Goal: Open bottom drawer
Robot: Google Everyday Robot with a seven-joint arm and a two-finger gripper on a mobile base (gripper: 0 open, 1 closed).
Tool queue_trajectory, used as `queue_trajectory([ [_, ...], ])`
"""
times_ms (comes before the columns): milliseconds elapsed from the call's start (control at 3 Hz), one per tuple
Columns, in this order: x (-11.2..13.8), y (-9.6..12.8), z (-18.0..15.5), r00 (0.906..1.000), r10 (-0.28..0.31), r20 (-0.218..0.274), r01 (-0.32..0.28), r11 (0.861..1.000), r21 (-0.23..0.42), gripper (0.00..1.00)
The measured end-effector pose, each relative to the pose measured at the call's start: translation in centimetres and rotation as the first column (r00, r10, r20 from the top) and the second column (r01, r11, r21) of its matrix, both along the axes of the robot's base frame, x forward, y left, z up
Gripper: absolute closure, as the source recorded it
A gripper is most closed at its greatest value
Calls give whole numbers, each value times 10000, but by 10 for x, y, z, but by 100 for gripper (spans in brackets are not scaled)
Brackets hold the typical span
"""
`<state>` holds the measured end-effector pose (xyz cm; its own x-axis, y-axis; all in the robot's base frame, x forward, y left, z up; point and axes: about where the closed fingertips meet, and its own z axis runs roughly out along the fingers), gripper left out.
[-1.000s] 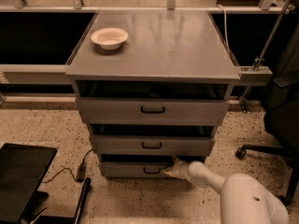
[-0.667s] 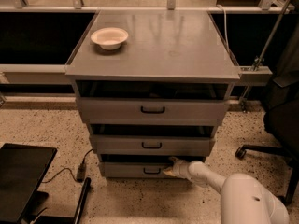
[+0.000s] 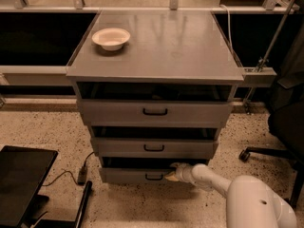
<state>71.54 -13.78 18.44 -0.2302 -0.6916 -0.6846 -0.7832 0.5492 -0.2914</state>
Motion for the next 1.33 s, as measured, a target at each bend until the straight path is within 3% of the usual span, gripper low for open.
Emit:
queue_trajectory([
  [333,0,-1,1,10000,0,0,0,10000,0,100],
  [1000,-27,-1,5,9994,-344,61,343,9994,49,100],
  [1333,-54,1,0,9982,-607,-32,607,9981,126,100],
])
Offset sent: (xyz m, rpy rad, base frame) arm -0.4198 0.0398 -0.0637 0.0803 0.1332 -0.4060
